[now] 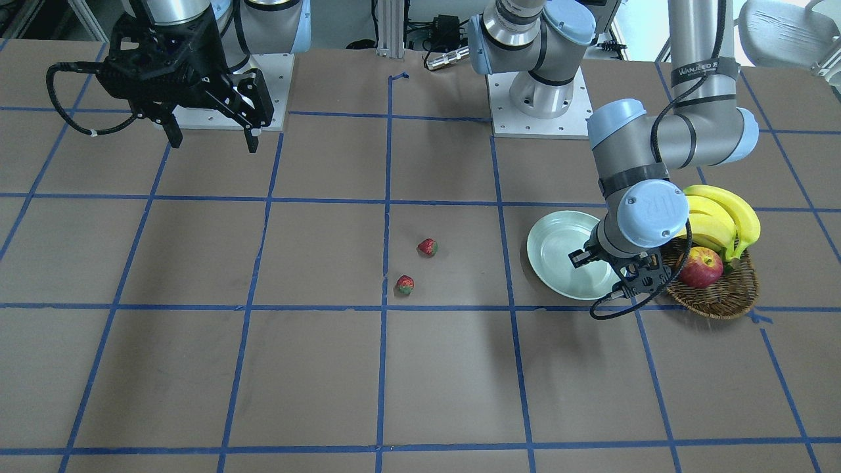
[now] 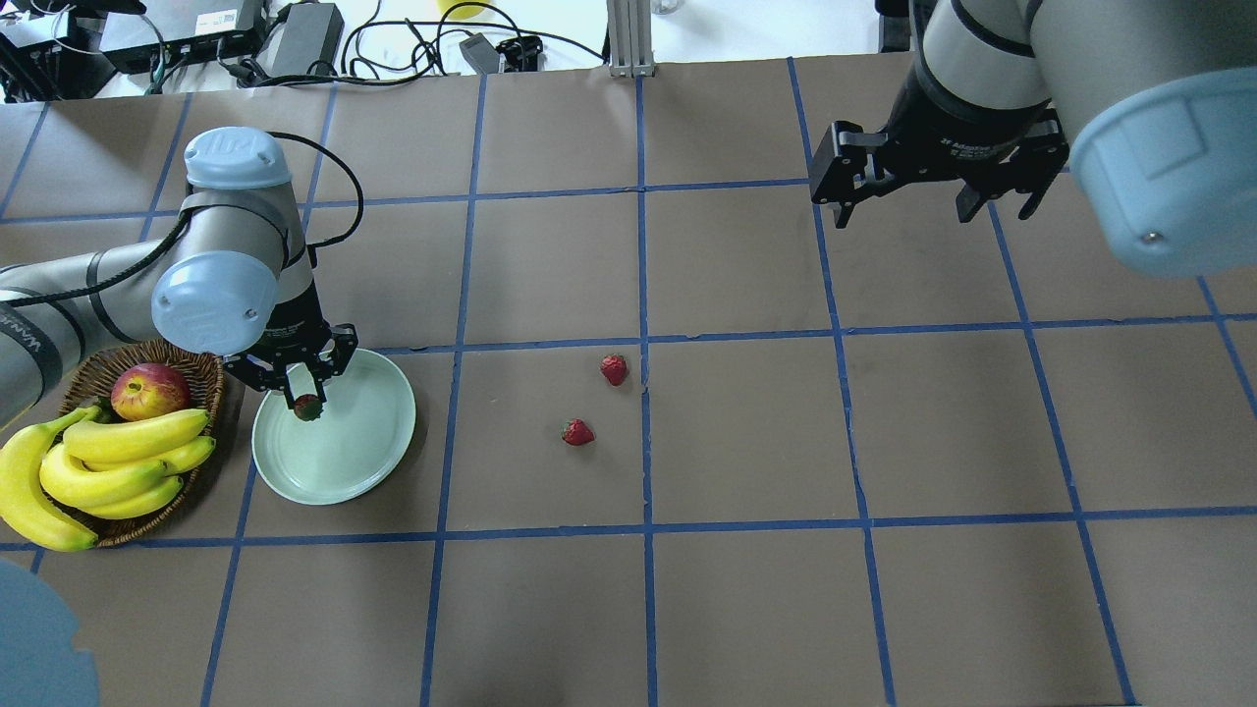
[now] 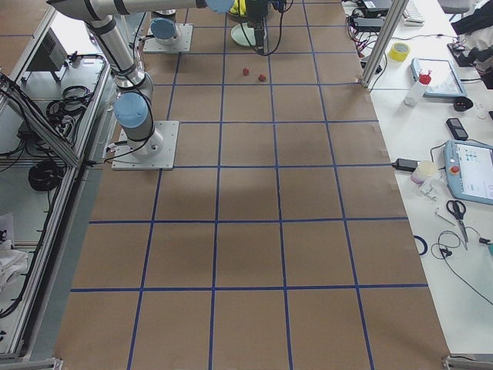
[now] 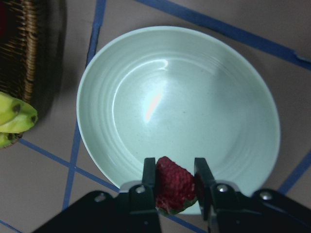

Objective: Collect all strawberries into plate
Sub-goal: 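Move the held strawberry over the plate and open the left gripper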

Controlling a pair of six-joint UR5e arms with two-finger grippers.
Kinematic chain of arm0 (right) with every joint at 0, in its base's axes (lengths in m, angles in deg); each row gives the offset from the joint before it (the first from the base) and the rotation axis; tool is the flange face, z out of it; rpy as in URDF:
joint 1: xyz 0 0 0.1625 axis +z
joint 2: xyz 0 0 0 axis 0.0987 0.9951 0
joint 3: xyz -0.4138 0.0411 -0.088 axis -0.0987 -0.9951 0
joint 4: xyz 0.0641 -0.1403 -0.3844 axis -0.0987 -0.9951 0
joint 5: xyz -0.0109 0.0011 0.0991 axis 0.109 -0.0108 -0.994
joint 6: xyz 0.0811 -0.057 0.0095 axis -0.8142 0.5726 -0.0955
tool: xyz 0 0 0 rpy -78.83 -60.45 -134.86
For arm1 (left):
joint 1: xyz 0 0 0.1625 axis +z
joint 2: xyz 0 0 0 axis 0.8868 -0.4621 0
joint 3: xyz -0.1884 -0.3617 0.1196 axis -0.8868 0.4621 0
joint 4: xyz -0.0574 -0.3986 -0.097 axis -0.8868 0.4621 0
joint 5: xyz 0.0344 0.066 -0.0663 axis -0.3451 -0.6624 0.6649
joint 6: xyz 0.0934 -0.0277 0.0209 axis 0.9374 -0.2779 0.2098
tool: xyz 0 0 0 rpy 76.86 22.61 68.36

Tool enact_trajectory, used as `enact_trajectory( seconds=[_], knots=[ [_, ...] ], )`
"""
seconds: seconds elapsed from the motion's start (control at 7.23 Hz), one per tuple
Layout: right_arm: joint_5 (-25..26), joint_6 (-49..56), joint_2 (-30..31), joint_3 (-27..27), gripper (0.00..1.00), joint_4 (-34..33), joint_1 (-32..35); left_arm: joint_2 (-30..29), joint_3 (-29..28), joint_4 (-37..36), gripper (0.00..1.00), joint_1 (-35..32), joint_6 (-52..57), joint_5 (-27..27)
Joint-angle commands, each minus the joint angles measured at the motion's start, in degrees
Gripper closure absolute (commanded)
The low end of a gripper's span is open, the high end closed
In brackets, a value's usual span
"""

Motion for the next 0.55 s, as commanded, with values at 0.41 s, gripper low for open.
enact_trajectory(
  seconds=[0.41],
  knots=[
    [0.2, 0.1, 0.2, 0.1, 0.0, 0.1, -0.1, 0.1, 0.2, -0.6, 0.0, -0.7, 1.2, 0.5]
  ],
)
